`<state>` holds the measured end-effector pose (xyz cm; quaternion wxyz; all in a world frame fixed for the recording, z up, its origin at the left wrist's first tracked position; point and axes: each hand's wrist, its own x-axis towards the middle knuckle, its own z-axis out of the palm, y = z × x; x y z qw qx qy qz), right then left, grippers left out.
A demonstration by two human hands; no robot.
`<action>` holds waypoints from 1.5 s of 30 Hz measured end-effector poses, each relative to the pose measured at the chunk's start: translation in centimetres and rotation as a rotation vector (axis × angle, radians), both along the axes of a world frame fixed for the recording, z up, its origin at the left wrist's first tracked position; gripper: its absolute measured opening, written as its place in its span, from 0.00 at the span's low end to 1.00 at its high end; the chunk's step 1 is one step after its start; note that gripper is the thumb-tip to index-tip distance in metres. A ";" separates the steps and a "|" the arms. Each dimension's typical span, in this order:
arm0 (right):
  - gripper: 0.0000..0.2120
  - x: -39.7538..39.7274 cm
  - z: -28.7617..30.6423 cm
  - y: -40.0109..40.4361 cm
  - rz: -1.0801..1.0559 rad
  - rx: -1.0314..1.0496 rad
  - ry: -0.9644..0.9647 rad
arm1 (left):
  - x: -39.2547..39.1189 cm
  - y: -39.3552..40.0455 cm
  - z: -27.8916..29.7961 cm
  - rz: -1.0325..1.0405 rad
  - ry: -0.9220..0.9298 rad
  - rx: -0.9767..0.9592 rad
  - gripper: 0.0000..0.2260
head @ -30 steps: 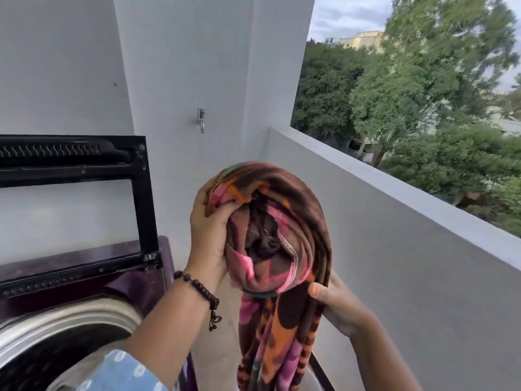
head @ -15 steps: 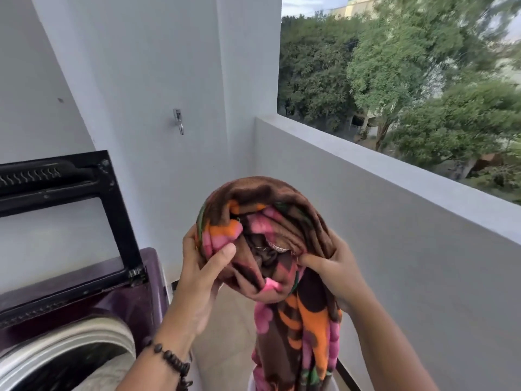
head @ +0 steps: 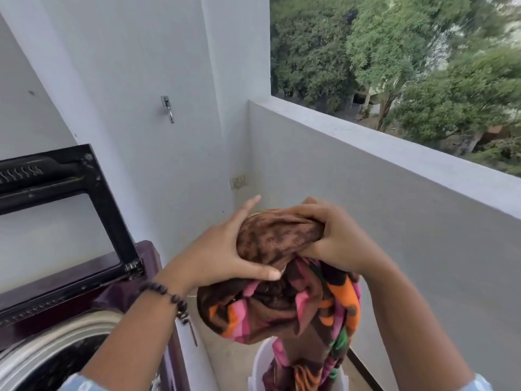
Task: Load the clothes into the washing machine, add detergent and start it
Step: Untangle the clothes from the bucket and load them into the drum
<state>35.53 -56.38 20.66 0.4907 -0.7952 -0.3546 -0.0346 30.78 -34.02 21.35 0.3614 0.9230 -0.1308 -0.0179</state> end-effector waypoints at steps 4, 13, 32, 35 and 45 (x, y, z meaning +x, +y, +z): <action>0.25 0.1 -0.7 -0.6 -0.063 0.142 0.067 | 1.3 -0.6 -0.8 0.102 -0.200 -0.100 0.28; 0.49 0.6 -5.9 -2.7 0.055 0.311 0.557 | 2.8 -0.8 -0.3 0.297 -0.361 -0.827 0.22; 0.27 2.5 -5.2 -1.4 -0.317 0.510 0.243 | 0.3 -0.7 -3.6 0.287 0.014 -0.861 0.51; 0.26 2.1 -3.8 -1.1 -0.292 0.314 0.046 | 0.7 -0.2 -1.4 0.156 -0.060 -0.524 0.61; 0.37 -0.4 -1.3 0.3 -0.218 0.102 -0.100 | 1.6 -0.6 -0.9 0.199 -0.498 -0.273 0.20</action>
